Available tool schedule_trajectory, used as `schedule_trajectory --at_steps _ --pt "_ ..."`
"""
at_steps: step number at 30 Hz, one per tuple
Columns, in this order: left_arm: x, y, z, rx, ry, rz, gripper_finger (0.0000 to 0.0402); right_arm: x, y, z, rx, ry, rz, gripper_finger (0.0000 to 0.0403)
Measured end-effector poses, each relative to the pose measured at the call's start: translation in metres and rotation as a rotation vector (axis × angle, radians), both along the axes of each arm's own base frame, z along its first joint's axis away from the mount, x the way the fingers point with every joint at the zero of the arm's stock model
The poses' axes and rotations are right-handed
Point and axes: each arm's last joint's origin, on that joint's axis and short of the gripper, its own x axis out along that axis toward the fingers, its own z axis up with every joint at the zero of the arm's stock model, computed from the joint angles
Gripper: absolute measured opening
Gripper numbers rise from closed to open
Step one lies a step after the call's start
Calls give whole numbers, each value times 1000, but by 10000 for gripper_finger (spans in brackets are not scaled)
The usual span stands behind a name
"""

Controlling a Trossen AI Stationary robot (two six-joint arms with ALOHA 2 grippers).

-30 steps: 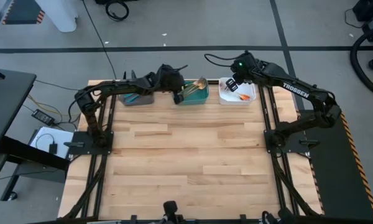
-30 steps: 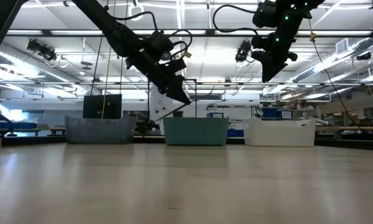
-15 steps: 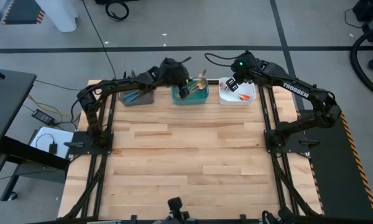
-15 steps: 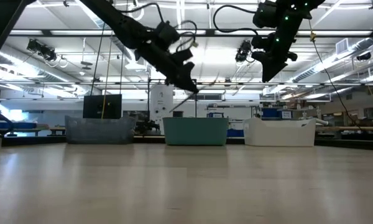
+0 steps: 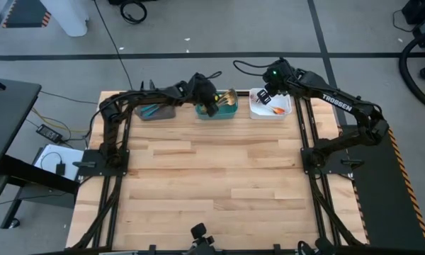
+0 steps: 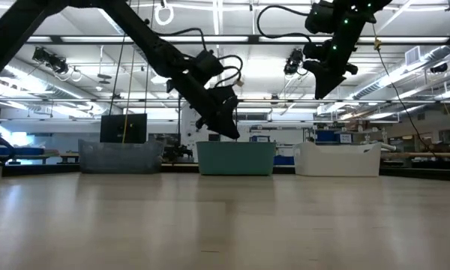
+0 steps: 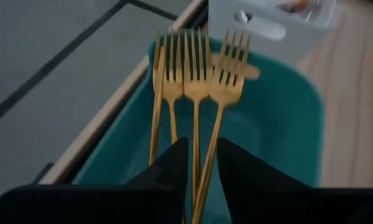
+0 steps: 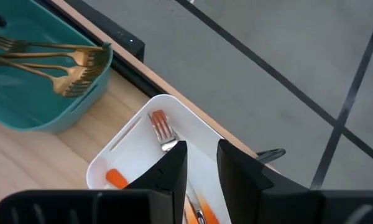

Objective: Sort silverware by color (type)
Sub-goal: Return to Home Position

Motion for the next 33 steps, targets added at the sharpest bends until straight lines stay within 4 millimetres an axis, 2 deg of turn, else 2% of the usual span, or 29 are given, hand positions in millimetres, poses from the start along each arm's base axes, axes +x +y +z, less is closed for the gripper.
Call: schedule_trajectory --at_steps 2,4,8,11,14,21,24,27,30,33 --pt "-1 -1 9 13 -24 2 98 0 0 0 2 -1 1 95" --pt "-3 -2 27 19 -61 12 101 0 0 0 1 -3 1 95" --pt "-19 -6 77 62 -167 33 102 -6 7 10 -2 -70 -7 95" --pt "-40 -13 118 112 -232 43 102 -14 17 23 16 -178 25 95" --pt "-66 -24 150 168 -247 39 103 -27 31 43 -24 -302 46 95" --pt "-137 -48 205 191 -251 110 103 -70 68 86 -228 -515 3 95" --pt "-165 -64 218 219 -290 134 103 -86 81 96 -279 -578 -16 95" --pt "-193 -84 219 247 -338 176 103 -97 91 95 -305 -625 -37 95" --pt "-221 -105 209 269 -377 227 103 -103 96 80 -325 -680 -43 95" --pt "-243 -125 194 292 -461 249 103 -106 100 55 -348 -764 -16 95"
